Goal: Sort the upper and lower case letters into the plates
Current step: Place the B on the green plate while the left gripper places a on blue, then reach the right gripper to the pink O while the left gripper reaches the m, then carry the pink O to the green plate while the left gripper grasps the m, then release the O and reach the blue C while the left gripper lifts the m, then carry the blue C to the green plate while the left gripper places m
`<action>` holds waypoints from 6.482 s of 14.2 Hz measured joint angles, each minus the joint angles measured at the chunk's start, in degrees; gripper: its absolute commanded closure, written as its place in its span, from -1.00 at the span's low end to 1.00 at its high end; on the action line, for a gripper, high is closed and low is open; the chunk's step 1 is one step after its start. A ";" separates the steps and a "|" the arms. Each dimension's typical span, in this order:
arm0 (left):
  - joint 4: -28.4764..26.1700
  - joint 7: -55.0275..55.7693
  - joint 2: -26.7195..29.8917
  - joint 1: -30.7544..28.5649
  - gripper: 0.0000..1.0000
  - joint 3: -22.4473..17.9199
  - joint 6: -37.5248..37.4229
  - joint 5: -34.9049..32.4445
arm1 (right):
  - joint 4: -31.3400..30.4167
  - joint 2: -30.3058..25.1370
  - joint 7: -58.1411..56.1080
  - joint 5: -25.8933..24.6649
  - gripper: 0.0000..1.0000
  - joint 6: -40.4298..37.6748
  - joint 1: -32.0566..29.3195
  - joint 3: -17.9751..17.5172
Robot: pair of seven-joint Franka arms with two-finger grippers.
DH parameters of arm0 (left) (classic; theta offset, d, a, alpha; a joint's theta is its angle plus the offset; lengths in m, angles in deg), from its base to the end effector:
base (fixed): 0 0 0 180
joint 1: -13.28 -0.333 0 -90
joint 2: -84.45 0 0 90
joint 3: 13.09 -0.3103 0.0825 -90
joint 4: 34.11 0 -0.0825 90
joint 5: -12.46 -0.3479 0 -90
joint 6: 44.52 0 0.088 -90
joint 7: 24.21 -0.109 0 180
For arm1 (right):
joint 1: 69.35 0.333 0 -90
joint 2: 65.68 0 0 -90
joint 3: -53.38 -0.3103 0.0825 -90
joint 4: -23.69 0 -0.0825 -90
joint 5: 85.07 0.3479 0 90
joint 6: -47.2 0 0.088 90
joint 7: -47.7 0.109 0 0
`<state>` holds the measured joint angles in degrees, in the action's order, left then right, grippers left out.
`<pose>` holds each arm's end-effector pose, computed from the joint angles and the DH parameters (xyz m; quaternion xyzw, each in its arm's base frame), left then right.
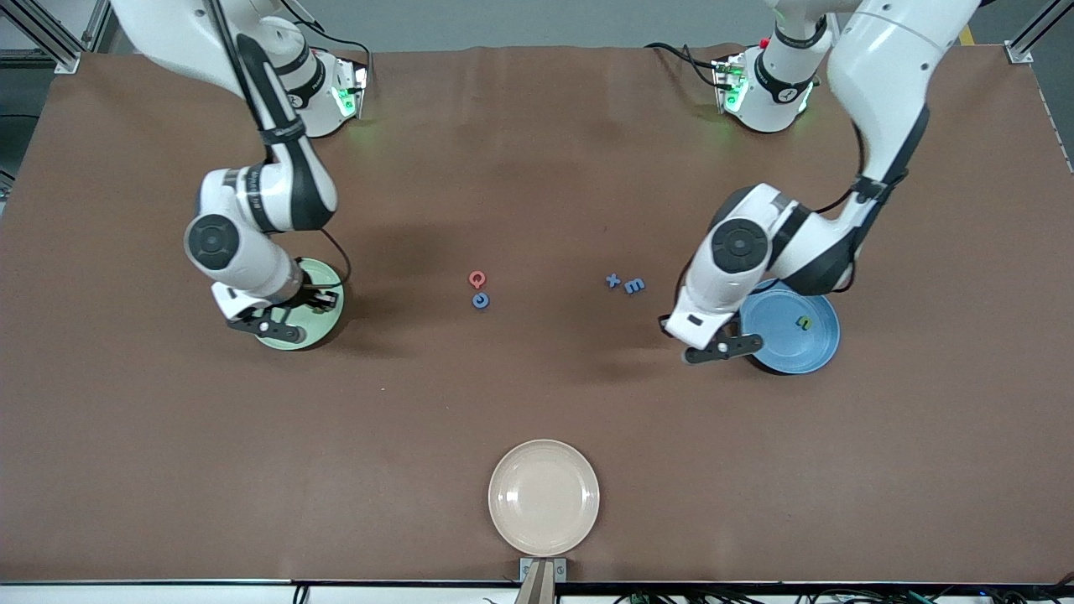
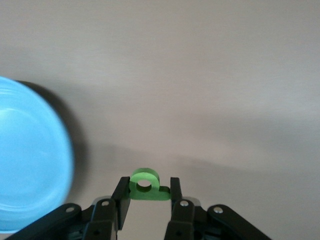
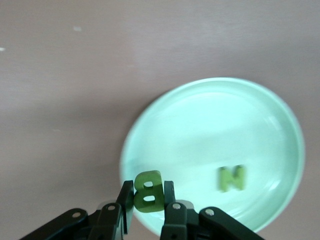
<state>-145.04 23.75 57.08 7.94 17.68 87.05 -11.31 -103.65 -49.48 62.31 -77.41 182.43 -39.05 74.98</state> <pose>0.5431 -0.2281 0.2824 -0.9964 -0.0778 -0.0096 0.0338 0.5055 0.0794 0.2665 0.9933 -0.0980 -0.0574 0.0197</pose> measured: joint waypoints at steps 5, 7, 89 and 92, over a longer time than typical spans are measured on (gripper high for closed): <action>-9.90 -10.83 3.67 -15.69 0.65 5.25 3.75 -0.49 | -7.67 0.01 -1.65 0.00 0.54 7.75 -0.79 -0.74; -13.23 -14.60 3.86 -20.11 0.64 5.55 6.00 -2.87 | -8.38 0.01 -1.65 0.00 -1.00 7.96 -0.79 -0.87; -10.32 40.70 -6.23 -1.06 0.83 8.89 15.11 -13.35 | 5.35 4.98 27.16 4.68 -1.00 6.76 15.78 -6.56; -10.19 37.75 -4.53 -5.16 0.83 10.35 15.08 -13.37 | 10.39 10.43 41.41 4.67 -0.99 7.38 21.84 -6.57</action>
<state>-155.23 61.50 52.55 2.78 28.03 102.13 -24.69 -93.26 -39.05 103.72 -72.74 189.81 -17.21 68.41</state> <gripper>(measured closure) 0.595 0.000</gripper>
